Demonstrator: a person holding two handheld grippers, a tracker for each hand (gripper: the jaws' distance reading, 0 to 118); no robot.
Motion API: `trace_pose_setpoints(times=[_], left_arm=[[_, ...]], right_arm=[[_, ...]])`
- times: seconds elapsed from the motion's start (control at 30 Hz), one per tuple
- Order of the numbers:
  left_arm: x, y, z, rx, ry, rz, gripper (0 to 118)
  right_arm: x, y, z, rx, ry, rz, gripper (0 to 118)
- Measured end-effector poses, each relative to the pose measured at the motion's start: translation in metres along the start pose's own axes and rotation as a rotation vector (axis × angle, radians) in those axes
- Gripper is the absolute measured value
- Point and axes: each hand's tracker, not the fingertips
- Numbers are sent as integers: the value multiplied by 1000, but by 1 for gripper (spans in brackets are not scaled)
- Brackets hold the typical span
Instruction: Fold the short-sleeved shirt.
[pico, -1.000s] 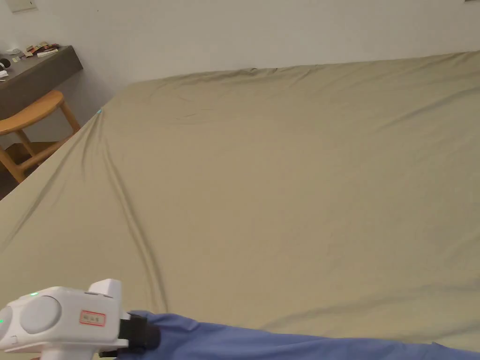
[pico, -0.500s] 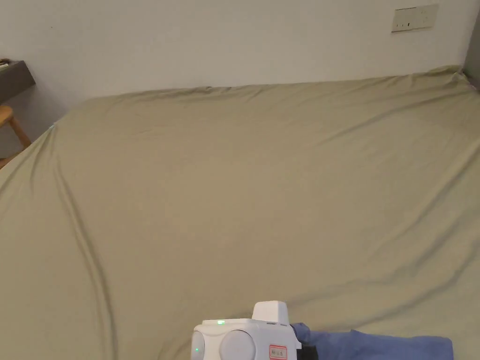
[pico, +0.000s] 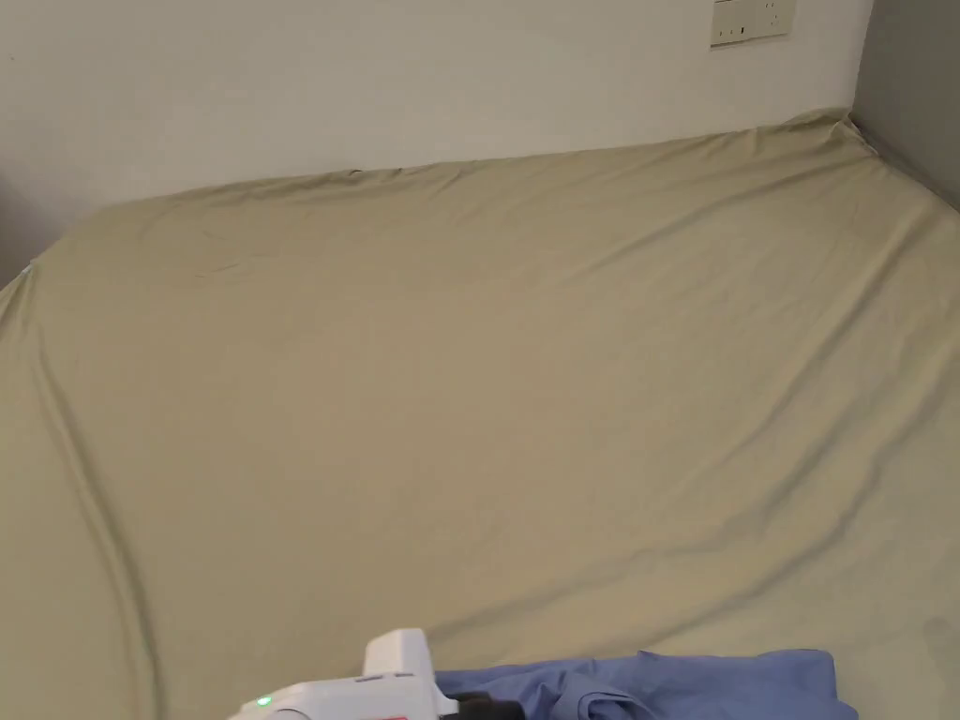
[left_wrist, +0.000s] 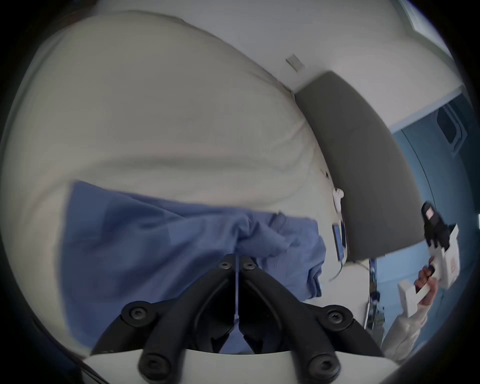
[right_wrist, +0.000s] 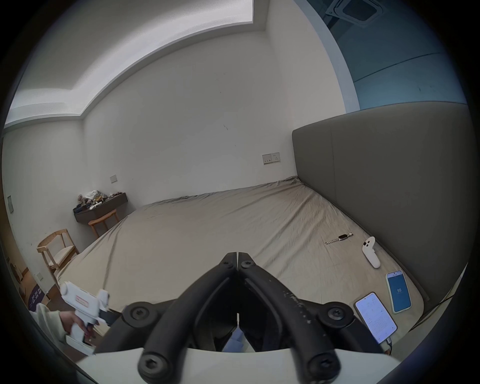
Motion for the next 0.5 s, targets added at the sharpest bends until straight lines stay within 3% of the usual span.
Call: trace_pose_setpoints(times=[0.13, 0.23, 0.4, 0.5], left_arm=[[32, -16, -66, -124, -4, -21, 1], [56, -29, -83, -139, -107, -36, 0], [85, -40, -67, -159, -187, -131, 0], [57, -17, -10, 15, -213, -38, 0]], right_arm=[[5, -4, -2, -22, -24, 6, 1], [7, -6, -2, -31, -31, -3, 1], [3, -8, -8, -47, -37, 6, 1], [-2, -7, -10, -43, -18, 5, 1]])
